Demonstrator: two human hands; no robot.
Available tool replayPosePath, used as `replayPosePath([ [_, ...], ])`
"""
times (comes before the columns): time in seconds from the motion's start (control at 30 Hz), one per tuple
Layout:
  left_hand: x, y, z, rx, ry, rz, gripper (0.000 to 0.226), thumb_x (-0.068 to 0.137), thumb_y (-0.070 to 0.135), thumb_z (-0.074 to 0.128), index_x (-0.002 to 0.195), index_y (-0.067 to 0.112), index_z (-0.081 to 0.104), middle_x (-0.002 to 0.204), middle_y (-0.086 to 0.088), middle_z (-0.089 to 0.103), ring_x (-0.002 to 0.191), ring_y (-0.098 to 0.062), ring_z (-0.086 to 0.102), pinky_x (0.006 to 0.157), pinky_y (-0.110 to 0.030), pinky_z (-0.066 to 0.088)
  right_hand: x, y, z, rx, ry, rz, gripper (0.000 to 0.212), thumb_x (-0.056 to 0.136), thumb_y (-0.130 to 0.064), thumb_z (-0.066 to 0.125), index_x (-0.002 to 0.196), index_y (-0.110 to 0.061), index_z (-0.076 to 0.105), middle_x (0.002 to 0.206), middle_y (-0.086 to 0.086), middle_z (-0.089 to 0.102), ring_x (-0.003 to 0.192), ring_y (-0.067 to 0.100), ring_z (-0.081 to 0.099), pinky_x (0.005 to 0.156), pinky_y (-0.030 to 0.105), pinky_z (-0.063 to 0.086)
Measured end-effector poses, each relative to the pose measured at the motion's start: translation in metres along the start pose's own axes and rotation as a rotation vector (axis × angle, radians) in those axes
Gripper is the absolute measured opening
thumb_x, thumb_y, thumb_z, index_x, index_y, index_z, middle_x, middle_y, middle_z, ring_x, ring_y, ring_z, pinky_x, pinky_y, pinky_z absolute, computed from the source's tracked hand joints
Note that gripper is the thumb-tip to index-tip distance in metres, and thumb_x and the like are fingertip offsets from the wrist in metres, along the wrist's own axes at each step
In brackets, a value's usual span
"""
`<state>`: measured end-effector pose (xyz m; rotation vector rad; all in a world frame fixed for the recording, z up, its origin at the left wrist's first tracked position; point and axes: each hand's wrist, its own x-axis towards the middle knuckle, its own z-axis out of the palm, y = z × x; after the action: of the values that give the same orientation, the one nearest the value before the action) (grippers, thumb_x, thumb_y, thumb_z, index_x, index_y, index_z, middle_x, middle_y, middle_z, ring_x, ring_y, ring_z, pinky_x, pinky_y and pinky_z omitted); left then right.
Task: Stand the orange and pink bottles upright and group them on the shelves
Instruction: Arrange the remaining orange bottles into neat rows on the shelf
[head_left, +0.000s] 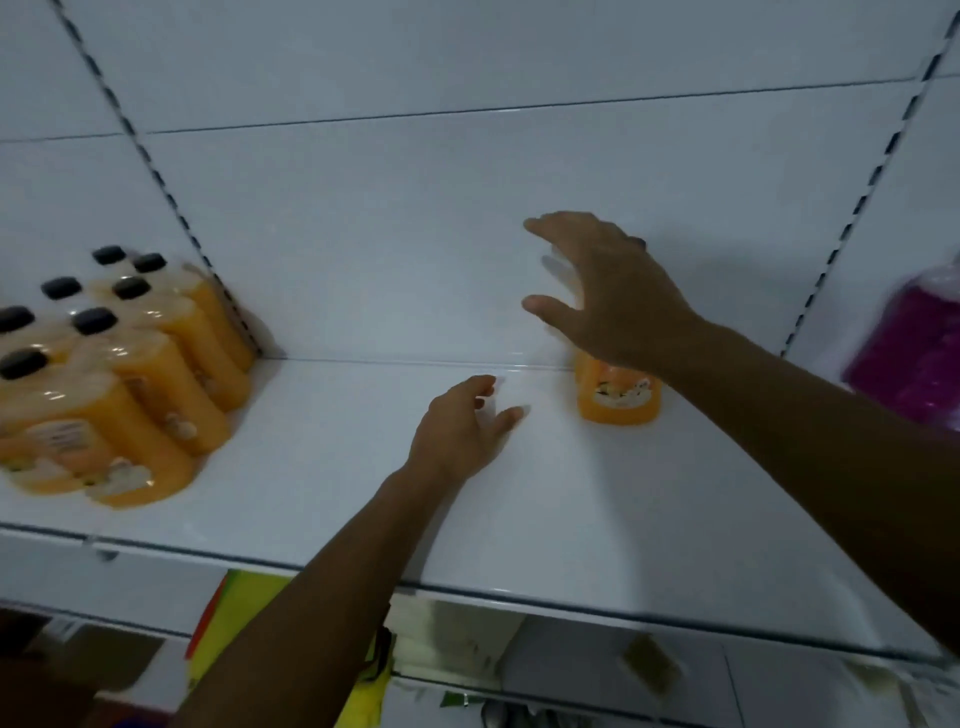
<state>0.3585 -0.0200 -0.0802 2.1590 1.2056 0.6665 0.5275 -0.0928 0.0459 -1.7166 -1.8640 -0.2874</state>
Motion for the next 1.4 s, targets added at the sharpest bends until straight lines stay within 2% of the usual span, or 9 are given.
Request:
replayPosePath([
  [0.1,-0.023,-0.034,-0.039,0.044,0.067,-0.057,0.06,0.085,0.052,0.062,0.136,0.023,0.049,0.13,0.003,0.06,0.114,-0.015,0.058,0.092,-0.026,0.043,0.017,-0.033,0.034,0.062,-0.058,-0.092,0.062,0.087,-0.04,0.064,0.141,-0.017,0.043,0.144,0.003,0.046,0.129,0.025,0.045,0.103,0.046,0.04],
  [0.23,-0.062,-0.082,-0.093,0.103,0.146,-0.122,0.054,0.088,0.05,0.061,0.136,0.027,0.051,0.127,0.007,0.061,0.118,-0.013,0.055,0.095,-0.025,0.04,0.041,-0.092,0.076,0.118,-0.218,-0.158,0.061,0.091,-0.045,0.058,0.144,-0.024,0.037,0.149,-0.005,0.039,0.133,0.018,0.039,0.108,0.036,0.033],
  [0.37,-0.105,-0.12,-0.141,0.107,0.342,-0.136,0.033,0.089,0.041,0.063,0.116,0.021,0.067,0.115,0.007,0.068,0.107,-0.011,0.06,0.09,-0.023,0.043,0.057,-0.16,0.114,0.225,-0.318,-0.221,0.063,0.09,-0.047,0.058,0.144,-0.027,0.034,0.147,-0.006,0.041,0.13,0.015,0.043,0.101,0.034,0.038],
  [0.5,-0.141,-0.157,-0.179,0.134,0.571,-0.198,0.024,0.089,0.042,0.062,0.097,0.021,0.071,0.096,0.008,0.07,0.091,-0.01,0.063,0.08,-0.029,0.05,0.07,-0.224,0.141,0.355,-0.338,-0.278,0.059,0.087,-0.043,0.064,0.139,-0.025,0.041,0.137,0.0,0.05,0.121,0.021,0.051,0.097,0.043,0.045],
  [0.67,-0.151,-0.187,-0.211,0.066,0.756,-0.374,0.044,0.088,0.039,0.065,0.123,0.016,0.053,0.118,0.001,0.057,0.103,-0.014,0.056,0.082,-0.032,0.048,0.082,-0.275,0.169,0.412,-0.336,-0.249,0.066,0.086,-0.039,0.065,0.143,-0.023,0.036,0.142,0.003,0.045,0.128,0.025,0.045,0.103,0.051,0.04],
  [0.87,-0.133,-0.2,-0.223,-0.277,0.576,-0.279,0.066,0.083,0.03,0.074,0.138,0.022,0.039,0.127,0.012,0.055,0.112,-0.01,0.055,0.092,-0.032,0.048,0.088,-0.298,0.185,0.378,-0.298,-0.256,0.069,0.086,-0.043,0.065,0.145,-0.022,0.034,0.145,0.002,0.04,0.135,0.022,0.033,0.104,0.04,0.036],
  [1.07,-0.125,-0.205,-0.215,-0.229,0.523,-0.208,0.039,0.083,0.026,0.074,0.119,0.026,0.059,0.102,0.014,0.067,0.084,-0.006,0.063,0.068,-0.022,0.05,0.086,-0.292,0.188,0.419,-0.287,-0.193,0.065,0.077,-0.045,0.074,0.129,-0.022,0.042,0.129,0.001,0.044,0.115,0.021,0.048,0.094,0.04,0.048],
  [1.2,-0.109,-0.194,-0.201,-0.262,0.447,-0.133,0.03,0.077,0.028,0.077,0.105,0.03,0.065,0.092,0.011,0.072,0.076,-0.014,0.064,0.067,-0.031,0.053,0.083,-0.262,0.173,0.385,-0.291,-0.151,0.067,0.075,-0.049,0.074,0.128,-0.022,0.042,0.127,0.0,0.053,0.107,0.019,0.056,0.088,0.041,0.053],
  [1.4,-0.051,-0.14,-0.153,-0.244,0.241,0.029,0.033,0.082,0.031,0.074,0.113,0.029,0.064,0.101,0.015,0.07,0.085,-0.005,0.062,0.072,-0.02,0.049,0.072,-0.176,0.123,0.241,-0.258,0.003,0.068,0.076,-0.045,0.075,0.132,-0.027,0.043,0.106,0.001,0.057,0.087,0.02,0.058,0.08,0.042,0.054],
])
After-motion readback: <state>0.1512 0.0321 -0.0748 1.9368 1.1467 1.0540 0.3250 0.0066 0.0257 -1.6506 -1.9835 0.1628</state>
